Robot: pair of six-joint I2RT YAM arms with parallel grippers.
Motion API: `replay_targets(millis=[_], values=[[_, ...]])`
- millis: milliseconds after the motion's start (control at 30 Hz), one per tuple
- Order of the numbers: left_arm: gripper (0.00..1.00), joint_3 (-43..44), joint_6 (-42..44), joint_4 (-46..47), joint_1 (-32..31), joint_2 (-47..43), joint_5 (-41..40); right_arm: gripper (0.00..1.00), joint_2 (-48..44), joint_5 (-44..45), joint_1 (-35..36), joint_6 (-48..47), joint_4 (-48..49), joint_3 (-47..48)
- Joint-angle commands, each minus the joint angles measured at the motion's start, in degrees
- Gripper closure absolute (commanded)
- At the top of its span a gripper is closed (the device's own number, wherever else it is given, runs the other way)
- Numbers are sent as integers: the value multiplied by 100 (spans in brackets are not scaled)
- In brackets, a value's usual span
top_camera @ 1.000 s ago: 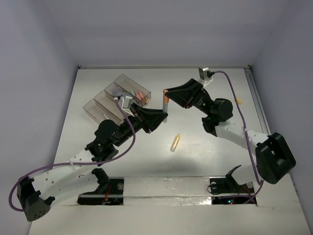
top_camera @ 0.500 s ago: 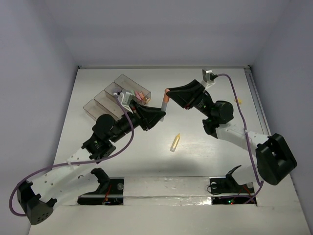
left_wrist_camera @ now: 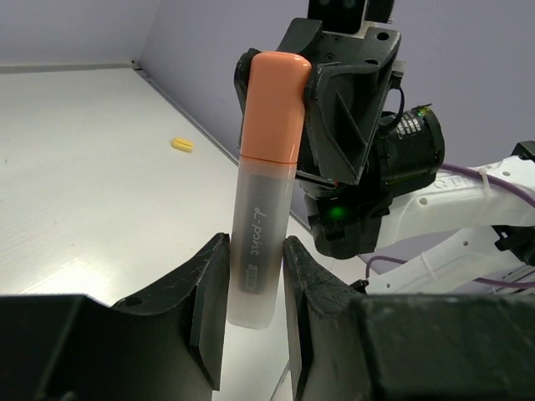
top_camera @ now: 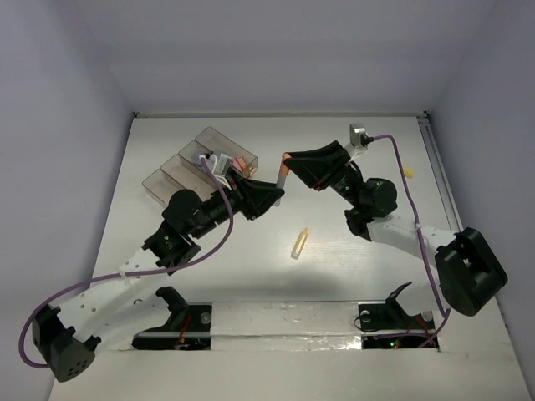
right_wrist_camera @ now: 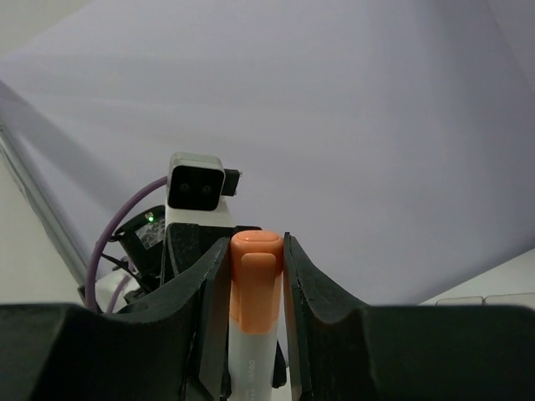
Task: Sort the stationery into containers
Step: Close the pen cap on the pen.
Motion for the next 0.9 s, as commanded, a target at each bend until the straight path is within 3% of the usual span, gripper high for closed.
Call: replay_targets(millis=[0, 200, 867], values=[[100, 926, 54, 2060, 348, -265, -919, 100, 33, -1607, 517, -552, -100, -406], [100, 970, 195, 1893, 401, -476, -998, 100, -205, -1492, 517, -1063, -856, -486], [100, 795, -77, 2113, 401, -247, -480, 100, 50, -1492, 622, -712, -620, -293]])
